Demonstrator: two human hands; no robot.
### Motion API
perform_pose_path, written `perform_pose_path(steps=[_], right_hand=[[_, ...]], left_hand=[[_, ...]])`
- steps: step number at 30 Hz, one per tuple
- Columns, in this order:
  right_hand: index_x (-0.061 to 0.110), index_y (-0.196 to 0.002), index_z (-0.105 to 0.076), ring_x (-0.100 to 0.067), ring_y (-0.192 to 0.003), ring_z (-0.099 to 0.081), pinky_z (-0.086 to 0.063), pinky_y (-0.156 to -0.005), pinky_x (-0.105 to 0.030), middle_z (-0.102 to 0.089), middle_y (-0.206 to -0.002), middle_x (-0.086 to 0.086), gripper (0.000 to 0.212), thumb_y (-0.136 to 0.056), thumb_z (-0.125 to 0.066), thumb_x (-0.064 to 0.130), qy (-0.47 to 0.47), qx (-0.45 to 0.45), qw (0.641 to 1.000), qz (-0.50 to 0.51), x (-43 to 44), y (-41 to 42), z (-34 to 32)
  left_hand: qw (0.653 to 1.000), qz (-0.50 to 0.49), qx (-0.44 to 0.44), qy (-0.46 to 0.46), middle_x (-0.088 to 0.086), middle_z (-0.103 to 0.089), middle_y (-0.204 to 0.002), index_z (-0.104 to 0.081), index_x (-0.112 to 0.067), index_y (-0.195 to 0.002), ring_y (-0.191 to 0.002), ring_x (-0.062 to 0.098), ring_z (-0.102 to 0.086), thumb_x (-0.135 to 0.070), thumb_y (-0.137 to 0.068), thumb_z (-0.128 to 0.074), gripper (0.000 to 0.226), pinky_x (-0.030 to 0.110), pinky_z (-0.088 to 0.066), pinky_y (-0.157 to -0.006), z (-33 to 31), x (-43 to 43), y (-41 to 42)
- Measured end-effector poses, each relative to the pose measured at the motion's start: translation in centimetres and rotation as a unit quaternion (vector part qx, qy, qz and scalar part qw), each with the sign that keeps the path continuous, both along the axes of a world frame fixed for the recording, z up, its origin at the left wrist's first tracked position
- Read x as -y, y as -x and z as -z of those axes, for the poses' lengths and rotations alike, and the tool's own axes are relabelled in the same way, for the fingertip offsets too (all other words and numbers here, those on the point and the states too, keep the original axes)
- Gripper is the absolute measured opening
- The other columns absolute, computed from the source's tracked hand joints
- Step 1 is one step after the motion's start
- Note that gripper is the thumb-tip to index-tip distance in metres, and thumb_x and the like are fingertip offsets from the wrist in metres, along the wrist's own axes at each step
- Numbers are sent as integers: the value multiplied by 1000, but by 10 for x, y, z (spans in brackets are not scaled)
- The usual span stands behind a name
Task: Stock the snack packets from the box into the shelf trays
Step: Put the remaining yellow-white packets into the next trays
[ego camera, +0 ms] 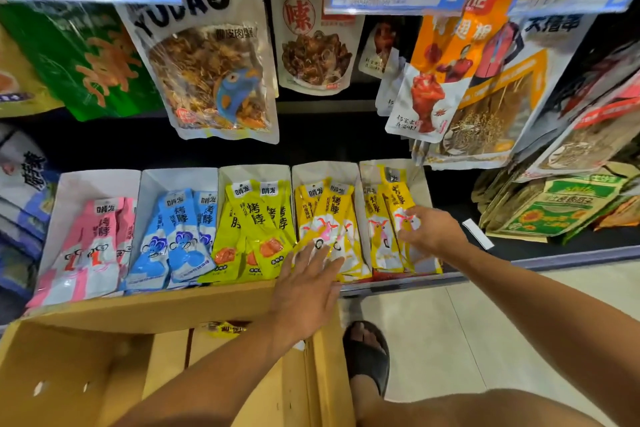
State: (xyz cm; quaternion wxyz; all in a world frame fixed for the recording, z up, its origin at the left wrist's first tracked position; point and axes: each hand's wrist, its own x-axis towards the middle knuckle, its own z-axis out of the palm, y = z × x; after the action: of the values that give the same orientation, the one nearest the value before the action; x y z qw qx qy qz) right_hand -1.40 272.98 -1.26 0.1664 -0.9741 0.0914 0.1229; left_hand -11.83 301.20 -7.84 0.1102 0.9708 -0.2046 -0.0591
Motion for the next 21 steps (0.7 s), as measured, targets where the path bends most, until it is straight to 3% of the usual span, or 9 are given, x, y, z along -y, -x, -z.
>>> perform_pose_path(steps=[4,10,13,17,21], right_hand=[[29,-130,-63,-26,-88,-70,-60,-78,-38,-70,-116,-5,59,-77,-70,54,38,-17,999,27,14,-25,21],[26,-131,-63,-22,-75,-66,-56,-73,-33,-69,-116,-5,54,-83,-70,50,52,-47,997,32,22,-43,58],[29,-135,-59,-26,-96,-68,-56,-79,-36,-66,-124,-5,56,-85,-67,51,70,-40,996,22,27,-43,68],[35,-136,-56,-24,-104,-65,-56,-81,-39,-57,-130,-1,61,-82,-61,64,61,-43,997,10,28,-39,73],[27,-142,-51,-31,-120,-54,-55,-90,-46,-49,-138,-7,72,-82,-64,65,76,-51,996,-14,25,-35,66]], left_hand=[[998,14,20,-62,2,-44,-160,-48,-34,-149,-150,30,-38,-52,-98,-36,55,58,-16,-117,20,2,2],[998,8,33,-59,1,-43,-161,-54,-32,-147,-151,29,-36,-49,-98,-39,53,57,-21,-115,25,4,4],[998,5,37,-54,1,-44,-160,-55,-33,-146,-151,29,-36,-49,-98,-39,53,56,-22,-115,25,6,1],[998,8,21,-53,1,-42,-161,-55,-33,-146,-152,29,-34,-50,-99,-38,53,55,-22,-116,26,4,1],[997,19,1,-72,3,-47,-158,-57,-31,-144,-149,30,-40,-51,-97,-40,54,55,-23,-114,25,2,0]])
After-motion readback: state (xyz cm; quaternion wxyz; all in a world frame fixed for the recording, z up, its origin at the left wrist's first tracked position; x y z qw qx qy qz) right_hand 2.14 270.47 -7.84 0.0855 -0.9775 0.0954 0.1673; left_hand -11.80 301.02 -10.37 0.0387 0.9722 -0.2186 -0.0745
